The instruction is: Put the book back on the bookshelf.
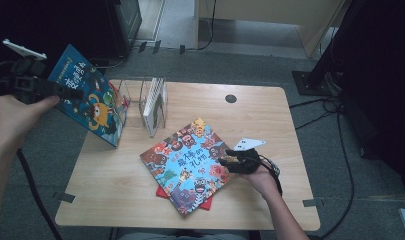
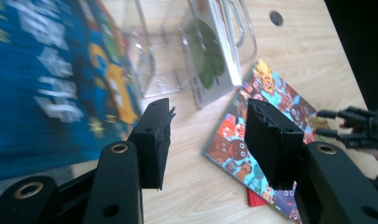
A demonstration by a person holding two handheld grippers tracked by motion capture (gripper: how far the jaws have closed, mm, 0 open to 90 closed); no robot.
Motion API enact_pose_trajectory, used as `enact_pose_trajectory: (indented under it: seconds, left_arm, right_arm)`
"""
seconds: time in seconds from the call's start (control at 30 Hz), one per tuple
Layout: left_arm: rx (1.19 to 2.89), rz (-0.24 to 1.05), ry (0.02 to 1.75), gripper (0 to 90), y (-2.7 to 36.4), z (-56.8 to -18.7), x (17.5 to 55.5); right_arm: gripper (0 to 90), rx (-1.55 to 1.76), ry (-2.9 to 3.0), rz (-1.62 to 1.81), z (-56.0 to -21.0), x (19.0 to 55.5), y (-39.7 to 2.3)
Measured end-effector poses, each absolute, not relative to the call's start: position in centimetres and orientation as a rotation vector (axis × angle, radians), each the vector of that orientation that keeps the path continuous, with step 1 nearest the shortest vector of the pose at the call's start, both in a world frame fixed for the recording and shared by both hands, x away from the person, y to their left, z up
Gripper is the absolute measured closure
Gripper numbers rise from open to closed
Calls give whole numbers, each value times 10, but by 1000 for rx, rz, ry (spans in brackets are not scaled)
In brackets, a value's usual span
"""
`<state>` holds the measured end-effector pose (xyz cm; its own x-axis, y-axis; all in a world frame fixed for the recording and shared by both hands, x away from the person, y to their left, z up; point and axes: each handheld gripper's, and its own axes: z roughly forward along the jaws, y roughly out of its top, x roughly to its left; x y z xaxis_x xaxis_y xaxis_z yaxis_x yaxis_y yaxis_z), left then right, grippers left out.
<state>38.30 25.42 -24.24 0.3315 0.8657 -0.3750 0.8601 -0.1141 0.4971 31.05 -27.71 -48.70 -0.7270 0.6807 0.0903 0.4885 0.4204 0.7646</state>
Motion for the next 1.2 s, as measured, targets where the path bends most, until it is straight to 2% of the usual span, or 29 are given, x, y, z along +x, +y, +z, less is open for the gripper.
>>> enact_pose_trajectory:
  seconds: [0.8,1.2]
  left_arm:
    - [2039,-101,1380,490,190,-349,366]
    - [2097,-137,1328,479,161,-395,371]
  right_arm:
    - [539,1055,2450,1183,-491,303,-283]
    - [550,1086,2436,1164,-494,294,-291]
